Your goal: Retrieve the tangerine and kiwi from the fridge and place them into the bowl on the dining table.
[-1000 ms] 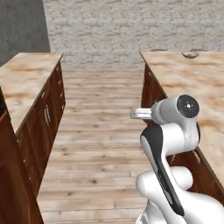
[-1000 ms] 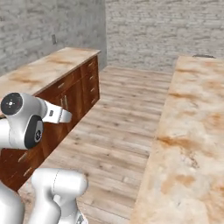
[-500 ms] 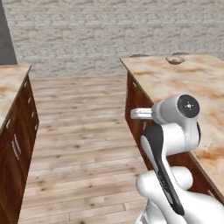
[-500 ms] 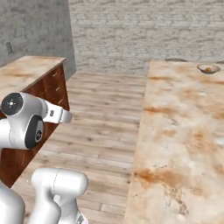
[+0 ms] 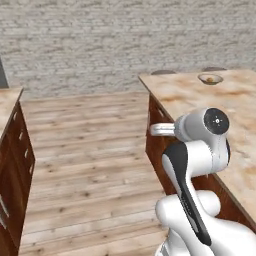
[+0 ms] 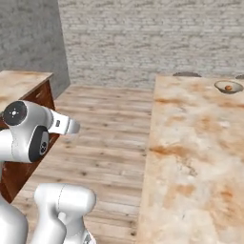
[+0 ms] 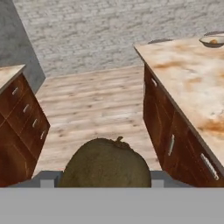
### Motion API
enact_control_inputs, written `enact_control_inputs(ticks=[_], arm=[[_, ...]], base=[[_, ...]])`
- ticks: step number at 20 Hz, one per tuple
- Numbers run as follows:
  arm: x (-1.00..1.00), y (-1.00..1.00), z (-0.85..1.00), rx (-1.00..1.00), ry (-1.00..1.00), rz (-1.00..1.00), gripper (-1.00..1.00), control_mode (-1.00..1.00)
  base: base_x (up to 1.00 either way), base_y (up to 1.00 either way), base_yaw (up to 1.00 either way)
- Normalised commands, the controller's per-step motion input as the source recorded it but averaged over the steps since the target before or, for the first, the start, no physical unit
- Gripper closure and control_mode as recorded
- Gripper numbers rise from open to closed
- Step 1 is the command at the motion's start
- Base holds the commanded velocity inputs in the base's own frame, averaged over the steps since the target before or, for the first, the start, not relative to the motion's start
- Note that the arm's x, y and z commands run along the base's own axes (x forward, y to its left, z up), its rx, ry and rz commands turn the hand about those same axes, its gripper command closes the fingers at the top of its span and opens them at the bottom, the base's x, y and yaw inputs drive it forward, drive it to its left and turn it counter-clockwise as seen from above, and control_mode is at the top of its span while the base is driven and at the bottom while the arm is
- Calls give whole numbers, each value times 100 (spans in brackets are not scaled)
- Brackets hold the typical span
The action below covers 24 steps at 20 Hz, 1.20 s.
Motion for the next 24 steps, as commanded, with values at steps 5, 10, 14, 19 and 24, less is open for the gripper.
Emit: enact_control_inputs(ticks=[5,10,14,19,24], arm=[[0,0,0,0,0,0,100,100],[0,0,0,0,0,0,100,100],[0,0,0,0,0,0,100,100],[0,0,0,0,0,0,100,100],[0,0,0,0,0,0,100,100]], base=[[100,23,0],[100,9,-7],[100,0,-16],[100,0,-22],[100,0,-24]])
